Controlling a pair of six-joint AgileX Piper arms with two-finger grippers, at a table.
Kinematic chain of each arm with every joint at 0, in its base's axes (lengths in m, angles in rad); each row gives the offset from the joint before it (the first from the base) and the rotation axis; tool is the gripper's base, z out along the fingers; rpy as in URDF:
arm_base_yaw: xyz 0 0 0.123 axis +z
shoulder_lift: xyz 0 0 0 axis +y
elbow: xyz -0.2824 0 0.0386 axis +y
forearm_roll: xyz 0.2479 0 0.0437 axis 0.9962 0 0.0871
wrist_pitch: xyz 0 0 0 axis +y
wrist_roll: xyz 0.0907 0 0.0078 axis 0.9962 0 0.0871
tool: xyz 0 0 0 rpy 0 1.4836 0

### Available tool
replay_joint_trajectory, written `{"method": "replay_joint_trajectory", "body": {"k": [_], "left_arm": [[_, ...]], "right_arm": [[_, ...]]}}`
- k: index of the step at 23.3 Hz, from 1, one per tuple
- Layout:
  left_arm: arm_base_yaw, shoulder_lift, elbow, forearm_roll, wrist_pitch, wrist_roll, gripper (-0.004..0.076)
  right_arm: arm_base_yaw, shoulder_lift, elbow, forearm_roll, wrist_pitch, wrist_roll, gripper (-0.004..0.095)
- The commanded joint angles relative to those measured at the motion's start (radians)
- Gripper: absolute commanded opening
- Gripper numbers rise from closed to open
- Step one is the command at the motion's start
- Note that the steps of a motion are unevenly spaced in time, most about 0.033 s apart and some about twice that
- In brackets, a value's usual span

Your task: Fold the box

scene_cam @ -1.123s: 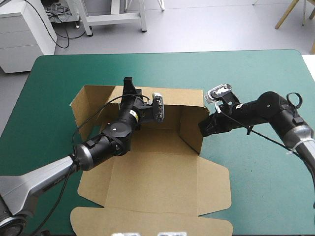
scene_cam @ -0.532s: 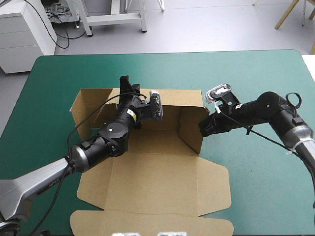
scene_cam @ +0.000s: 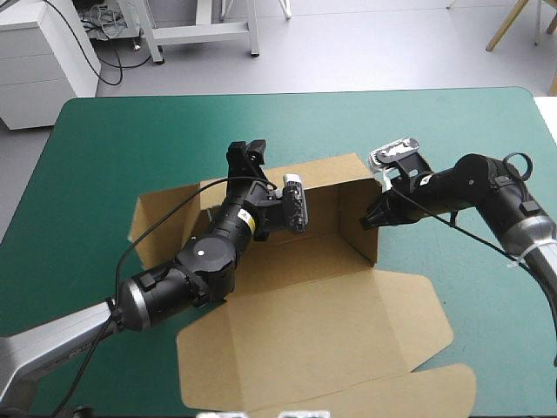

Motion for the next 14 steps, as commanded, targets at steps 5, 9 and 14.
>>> {"method": "replay_joint_trajectory", "body": {"k": [5,9,14], "left_arm": [[-0.057,-0.099,-0.037,0.024,0.024,-0.035,0.0615],[-0.057,-0.128,-0.037,0.012,0.026,-0.035,0.0615],[-0.057,-0.149,-0.037,0.022,0.032,-0.035,0.0615]], "right_arm": [[-0.002,-0.034,-0.115,-0.084,-0.028,0.072,-0.0019],[-0.002,-0.008,-0.114,-0.085,-0.018,0.095,0.0078],[-0.002,0.014,-0.114,-0.087,-0.072,0.126,0.0765]]}}
